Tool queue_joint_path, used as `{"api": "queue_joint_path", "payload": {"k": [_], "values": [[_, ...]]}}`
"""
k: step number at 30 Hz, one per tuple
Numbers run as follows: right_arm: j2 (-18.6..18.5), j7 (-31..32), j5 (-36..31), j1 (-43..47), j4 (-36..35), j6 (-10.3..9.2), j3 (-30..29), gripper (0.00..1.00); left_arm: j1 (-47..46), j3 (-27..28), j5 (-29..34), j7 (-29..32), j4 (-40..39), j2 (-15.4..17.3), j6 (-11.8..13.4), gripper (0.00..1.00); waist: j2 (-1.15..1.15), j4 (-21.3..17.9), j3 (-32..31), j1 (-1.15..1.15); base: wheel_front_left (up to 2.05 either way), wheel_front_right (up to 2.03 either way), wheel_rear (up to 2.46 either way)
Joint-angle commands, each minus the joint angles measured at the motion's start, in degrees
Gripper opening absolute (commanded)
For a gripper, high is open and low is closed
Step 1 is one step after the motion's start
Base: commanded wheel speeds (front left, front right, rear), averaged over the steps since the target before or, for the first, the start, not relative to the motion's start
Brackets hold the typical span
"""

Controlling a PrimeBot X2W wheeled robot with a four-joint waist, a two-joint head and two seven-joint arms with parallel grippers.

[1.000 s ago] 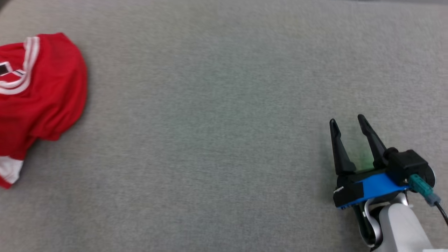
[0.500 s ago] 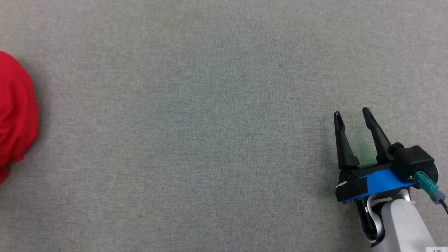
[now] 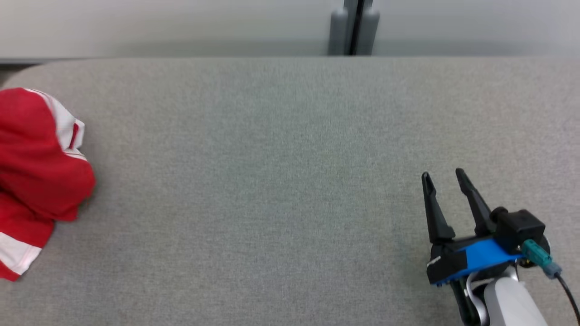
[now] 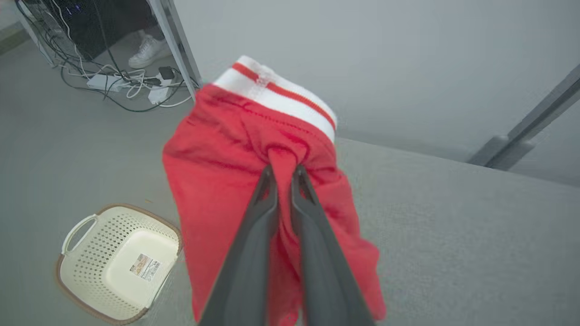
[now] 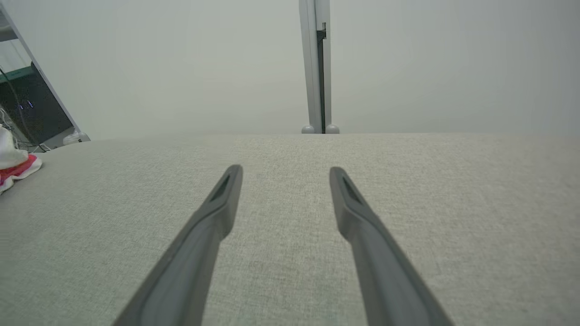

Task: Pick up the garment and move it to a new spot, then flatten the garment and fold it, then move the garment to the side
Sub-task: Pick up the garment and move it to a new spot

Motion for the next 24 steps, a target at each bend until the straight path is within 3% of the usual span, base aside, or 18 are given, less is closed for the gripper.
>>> {"api": "queue_joint_path", "payload": {"k": [1, 8, 18, 24], "values": [[-0.24, -0.35, 0.26, 1.06, 0.46, 0.05, 0.01, 1.0, -1.93, -0.26, 0.34, 0.03, -1.2, 0.77, -0.63, 0.0, 0.0, -1.11, -2.05, 0.01, 0.0, 0.0, 0.0], [-0.23, -0.76, 1.66, 3.23, 1.9, 0.04, -0.15, 1.0, -12.28, -5.76, 0.87, 0.89, -8.06, -0.37, -4.25, 0.0, 0.0, -2.76, -7.62, 0.01, 0.0, 0.0, 0.0], [-0.22, -0.98, 1.9, 3.64, 1.82, 0.04, 0.3, 1.0, -20.0, -17.42, -0.16, 4.09, -19.86, -9.08, -7.43, 0.0, 0.0, -8.83, -9.16, 0.01, 0.0, 0.0, 0.0], [-0.24, -0.92, 2.35, 3.16, 1.68, 0.04, 0.05, 1.0, -16.7, -25.23, 1.82, 3.39, -19.82, -14.0, -8.02, 0.0, 0.0, -12.94, -7.46, 0.01, 0.0, 0.0, 0.0]]}}
